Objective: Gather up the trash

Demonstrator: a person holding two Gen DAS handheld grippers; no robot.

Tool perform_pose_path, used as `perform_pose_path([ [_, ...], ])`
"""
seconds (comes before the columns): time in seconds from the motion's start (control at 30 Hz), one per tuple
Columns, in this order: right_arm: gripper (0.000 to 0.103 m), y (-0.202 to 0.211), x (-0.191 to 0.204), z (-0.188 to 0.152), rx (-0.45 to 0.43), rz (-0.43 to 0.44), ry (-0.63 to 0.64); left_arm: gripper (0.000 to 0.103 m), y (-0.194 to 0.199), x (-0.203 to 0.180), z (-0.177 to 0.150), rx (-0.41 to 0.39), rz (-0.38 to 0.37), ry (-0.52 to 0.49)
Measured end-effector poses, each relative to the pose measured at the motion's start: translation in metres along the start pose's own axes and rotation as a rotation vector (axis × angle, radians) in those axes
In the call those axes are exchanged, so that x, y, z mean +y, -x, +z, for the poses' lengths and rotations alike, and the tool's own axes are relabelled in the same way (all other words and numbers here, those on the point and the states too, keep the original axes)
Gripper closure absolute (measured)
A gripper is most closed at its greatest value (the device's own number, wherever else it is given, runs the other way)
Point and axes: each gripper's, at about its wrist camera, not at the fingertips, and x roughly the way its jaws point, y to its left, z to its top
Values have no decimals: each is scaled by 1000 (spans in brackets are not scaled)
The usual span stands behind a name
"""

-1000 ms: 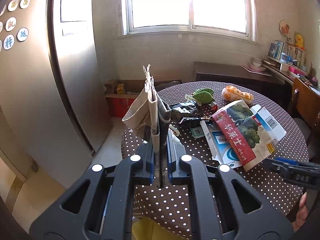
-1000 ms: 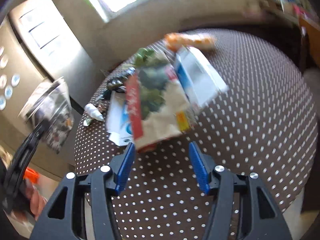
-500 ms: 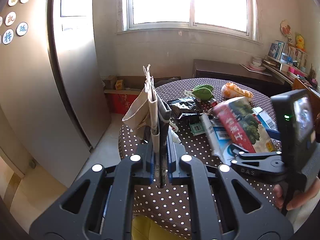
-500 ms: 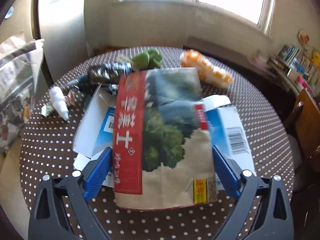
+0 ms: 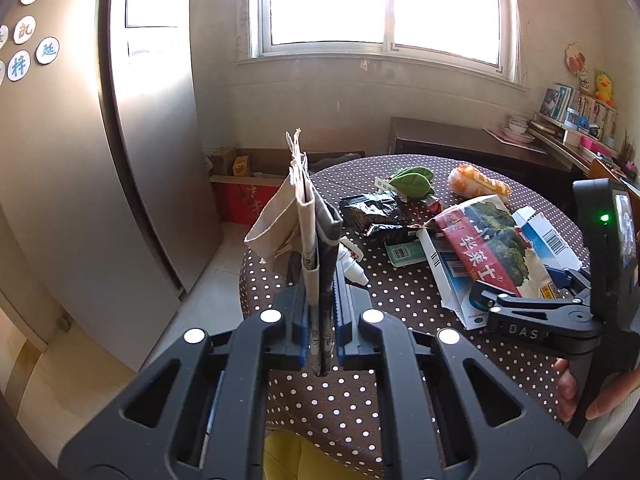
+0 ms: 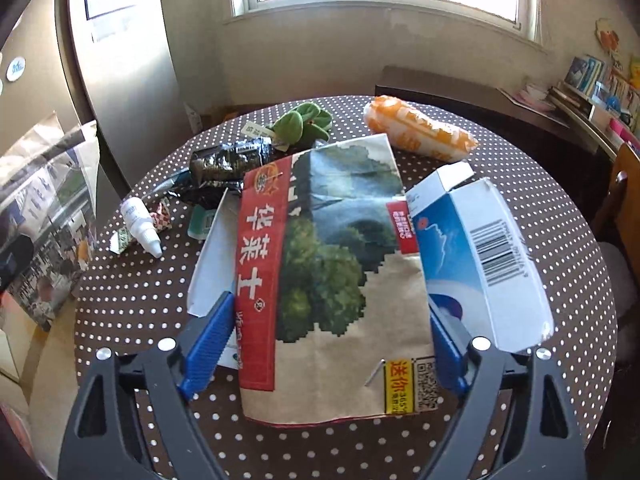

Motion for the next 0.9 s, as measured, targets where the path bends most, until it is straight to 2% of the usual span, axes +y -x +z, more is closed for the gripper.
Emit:
perform_pose_path([
  [0.3,18,47,15,13,-115,45,-6,93,12,15,-3,-23,28,22],
  [0.33,27,49,17,14,-124,53,-3,93,14,17,-3,-26,31,24],
  [0.37,69,52,19,16,-127,89,-2,93,16,20,-3,-30,38,29],
  [0.43,74,51,23,19,-102,118,-30,93,21,27,-3,-38,50,40],
  [0.53,76,42,29,20,-85,93,-16,93,26,37,-3,-44,67,59],
  [0.67,79,32,24,15,-72,124,-52,93,28,46,-6,-46,87,65],
  [0.9,86,62,25,21,-197,130,-61,93,26,63,-8,-35,118,99],
])
